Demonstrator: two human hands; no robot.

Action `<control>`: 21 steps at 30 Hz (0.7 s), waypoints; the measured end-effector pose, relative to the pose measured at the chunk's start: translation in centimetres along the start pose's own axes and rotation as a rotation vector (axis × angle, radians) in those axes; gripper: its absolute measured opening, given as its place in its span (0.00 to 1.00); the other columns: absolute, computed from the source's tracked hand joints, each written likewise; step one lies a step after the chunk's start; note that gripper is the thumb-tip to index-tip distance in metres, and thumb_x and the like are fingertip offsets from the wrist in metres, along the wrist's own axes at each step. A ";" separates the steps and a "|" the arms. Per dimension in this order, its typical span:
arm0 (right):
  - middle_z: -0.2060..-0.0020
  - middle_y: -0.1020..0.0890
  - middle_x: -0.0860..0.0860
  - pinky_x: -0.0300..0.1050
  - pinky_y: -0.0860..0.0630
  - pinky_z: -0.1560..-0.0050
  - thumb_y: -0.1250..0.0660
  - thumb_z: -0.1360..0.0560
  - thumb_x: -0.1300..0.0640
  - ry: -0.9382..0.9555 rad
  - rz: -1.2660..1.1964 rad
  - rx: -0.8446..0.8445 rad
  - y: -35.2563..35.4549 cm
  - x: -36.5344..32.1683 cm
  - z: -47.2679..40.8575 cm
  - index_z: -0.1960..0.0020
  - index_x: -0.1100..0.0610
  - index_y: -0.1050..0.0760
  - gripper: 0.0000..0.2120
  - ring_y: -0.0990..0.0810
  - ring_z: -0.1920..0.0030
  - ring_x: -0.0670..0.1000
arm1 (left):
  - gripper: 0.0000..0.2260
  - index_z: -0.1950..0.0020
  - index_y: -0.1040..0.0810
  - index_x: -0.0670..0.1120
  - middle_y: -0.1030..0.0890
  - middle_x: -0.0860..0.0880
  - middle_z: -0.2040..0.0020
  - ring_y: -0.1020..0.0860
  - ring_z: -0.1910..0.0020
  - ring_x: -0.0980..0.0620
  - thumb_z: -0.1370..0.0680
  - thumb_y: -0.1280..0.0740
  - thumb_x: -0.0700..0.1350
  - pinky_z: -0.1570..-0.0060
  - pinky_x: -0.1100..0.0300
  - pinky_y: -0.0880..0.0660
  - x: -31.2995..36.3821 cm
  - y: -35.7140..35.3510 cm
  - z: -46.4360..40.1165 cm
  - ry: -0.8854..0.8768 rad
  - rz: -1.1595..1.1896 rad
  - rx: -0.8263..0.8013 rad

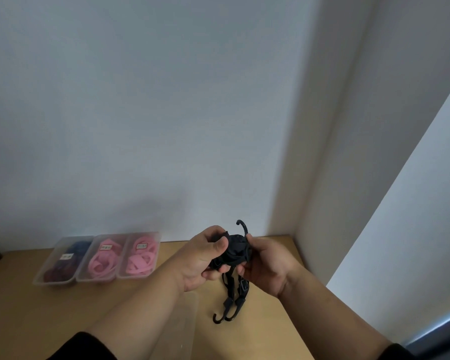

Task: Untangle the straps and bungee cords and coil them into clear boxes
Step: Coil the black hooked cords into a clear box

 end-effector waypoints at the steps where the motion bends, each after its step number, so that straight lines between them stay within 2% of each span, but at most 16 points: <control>1: 0.57 0.21 0.56 0.43 0.26 0.66 0.44 0.15 0.55 -0.025 -0.002 0.019 -0.2 0.1 0.0 0.43 0.63 0.21 0.16 0.29 0.66 0.49 | 0.35 0.53 0.29 0.45 0.21 0.42 0.61 0.27 0.73 0.49 0.45 0.16 0.63 0.81 0.67 0.39 0.0 0.0 0.0 -0.021 0.004 0.012; 5: 0.70 0.25 0.53 0.37 0.33 0.77 0.47 0.17 0.63 -0.109 0.009 0.056 -0.9 1.3 0.2 0.49 0.63 0.24 0.13 0.34 0.75 0.46 | 0.34 0.53 0.26 0.46 0.23 0.43 0.62 0.29 0.73 0.49 0.47 0.16 0.63 0.80 0.68 0.40 0.5 -0.3 0.0 -0.088 0.014 0.026; 8: 0.64 0.22 0.59 0.37 0.36 0.78 0.49 0.21 0.67 -0.067 0.059 0.083 -1.3 1.7 0.3 0.45 0.68 0.24 0.15 0.30 0.71 0.50 | 0.27 0.57 0.22 0.50 0.24 0.46 0.64 0.29 0.73 0.51 0.45 0.17 0.64 0.79 0.68 0.40 0.6 -1.1 0.3 -0.082 -0.054 -0.061; 11: 0.58 0.22 0.64 0.42 0.34 0.72 0.46 0.20 0.68 0.113 0.108 0.117 -1.1 1.4 0.1 0.41 0.74 0.25 0.15 0.27 0.65 0.58 | 0.25 0.57 0.23 0.51 0.23 0.43 0.64 0.27 0.72 0.50 0.42 0.18 0.64 0.79 0.68 0.41 0.3 -1.6 0.7 -0.052 -0.047 -0.070; 14: 0.55 0.23 0.62 0.48 0.27 0.62 0.43 0.15 0.61 0.309 0.132 0.129 -0.7 0.8 0.4 0.44 0.64 0.27 0.08 0.27 0.58 0.60 | 0.26 0.54 0.24 0.49 0.22 0.45 0.62 0.28 0.70 0.50 0.39 0.19 0.64 0.80 0.67 0.41 0.1 -1.7 0.8 0.006 0.002 -0.017; 15: 0.57 0.21 0.60 0.48 0.25 0.61 0.44 0.14 0.59 0.353 0.170 0.129 -0.6 0.5 0.6 0.45 0.61 0.27 0.09 0.24 0.58 0.59 | 0.26 0.52 0.25 0.48 0.22 0.46 0.61 0.28 0.69 0.50 0.37 0.20 0.63 0.79 0.66 0.41 0.0 -1.6 0.9 0.037 0.001 0.009; 17: 0.61 0.20 0.54 0.44 0.24 0.65 0.44 0.14 0.56 0.416 0.274 0.105 -0.6 0.1 0.9 0.46 0.57 0.25 0.10 0.22 0.63 0.52 | 0.20 0.48 0.23 0.46 0.21 0.46 0.59 0.27 0.67 0.50 0.31 0.22 0.55 0.79 0.65 0.39 -0.1 -1.6 1.1 0.077 0.011 0.025; 19: 0.63 0.20 0.53 0.40 0.27 0.69 0.44 0.14 0.57 0.435 0.327 0.066 -0.6 -0.1 1.0 0.46 0.56 0.24 0.10 0.24 0.67 0.49 | 0.12 0.45 0.22 0.46 0.19 0.46 0.59 0.25 0.66 0.50 0.26 0.27 0.46 0.78 0.65 0.38 0.1 -1.5 1.4 0.076 0.031 -0.002; 21: 0.61 0.20 0.55 0.40 0.28 0.70 0.44 0.14 0.58 0.432 0.339 0.035 -0.6 -0.3 1.2 0.45 0.56 0.23 0.11 0.23 0.68 0.50 | 0.11 0.42 0.20 0.47 0.18 0.46 0.58 0.24 0.65 0.50 0.25 0.30 0.41 0.77 0.65 0.37 0.2 -1.5 1.5 0.063 0.048 -0.018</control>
Point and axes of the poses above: each hand's wrist, its own z-axis away from the middle knuckle, its own y-axis out of the back of the hand, x = y × z, the point moved 2 cm from there along -z, towards the middle knuckle
